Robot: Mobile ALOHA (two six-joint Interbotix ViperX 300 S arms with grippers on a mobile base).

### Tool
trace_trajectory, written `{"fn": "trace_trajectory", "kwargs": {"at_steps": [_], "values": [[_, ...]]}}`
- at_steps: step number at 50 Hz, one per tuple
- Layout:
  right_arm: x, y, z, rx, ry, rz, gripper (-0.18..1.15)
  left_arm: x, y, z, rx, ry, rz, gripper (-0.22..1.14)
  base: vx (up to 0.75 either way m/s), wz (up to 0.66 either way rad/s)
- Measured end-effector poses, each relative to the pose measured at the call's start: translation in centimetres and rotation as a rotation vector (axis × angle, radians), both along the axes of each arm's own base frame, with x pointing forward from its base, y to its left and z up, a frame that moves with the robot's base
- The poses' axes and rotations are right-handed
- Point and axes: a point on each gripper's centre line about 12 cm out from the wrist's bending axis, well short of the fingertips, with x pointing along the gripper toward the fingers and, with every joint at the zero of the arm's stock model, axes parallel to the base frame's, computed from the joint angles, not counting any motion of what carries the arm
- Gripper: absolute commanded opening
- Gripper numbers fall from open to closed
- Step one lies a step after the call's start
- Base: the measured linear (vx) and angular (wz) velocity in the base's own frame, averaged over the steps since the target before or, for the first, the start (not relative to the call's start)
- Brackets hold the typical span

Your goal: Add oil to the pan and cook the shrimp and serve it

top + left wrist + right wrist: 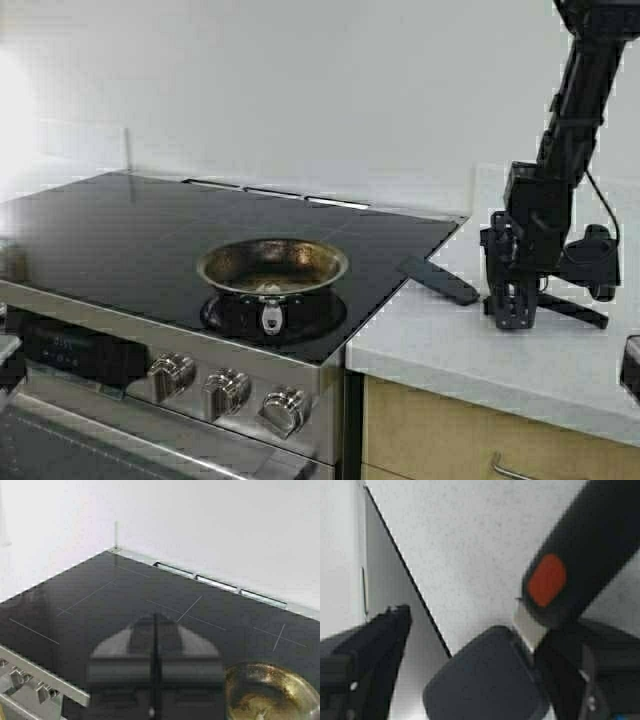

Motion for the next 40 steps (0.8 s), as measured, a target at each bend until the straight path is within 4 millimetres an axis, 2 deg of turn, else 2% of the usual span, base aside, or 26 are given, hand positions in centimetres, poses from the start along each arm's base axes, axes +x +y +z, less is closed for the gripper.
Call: {"fn": "trace_trajectory", "kwargs": {"at_steps": [7, 12, 16, 24, 28, 30, 40], "values": [[0.2, 0.0, -0.1, 0.008, -0.003, -0.005, 0.99, 0.0, 0.0, 0.0, 0.0, 0.0, 0.0, 0.03, 0.0, 0.0], [0.1, 0.0, -0.3, 0.015, 0.009, -0.01, 0.87, 0.0, 0.0, 0.0, 0.0, 0.0, -0.002, 0.03, 0.0, 0.0], [0.0, 0.0, -0.6, 0.022, 0.043, -0.011, 0.69, 0.0, 0.0, 0.0, 0.0, 0.0, 0.0, 0.03, 0.0, 0.0], [-0.3, 0.1, -1.0, 0.029, 0.09, -0.01, 0.22, 0.0, 0.0, 0.0, 0.0, 0.0, 0.0, 0.03, 0.0, 0.0], [-0.2, 0.2, -0.9, 0.029, 0.09, -0.007, 0.04, 0.0, 0.0, 0.0, 0.0, 0.0, 0.0, 0.03, 0.0, 0.0], [-0.2, 0.2, -0.8, 0.03, 0.09, -0.005, 0.01, 0.0, 0.0, 0.0, 0.0, 0.0, 0.0, 0.03, 0.0, 0.0], [-0.1, 0.4, -0.8, 0.035, 0.132, 0.002, 0.07, 0.0, 0.0, 0.0, 0.0, 0.0, 0.0, 0.03, 0.0, 0.0]]}}
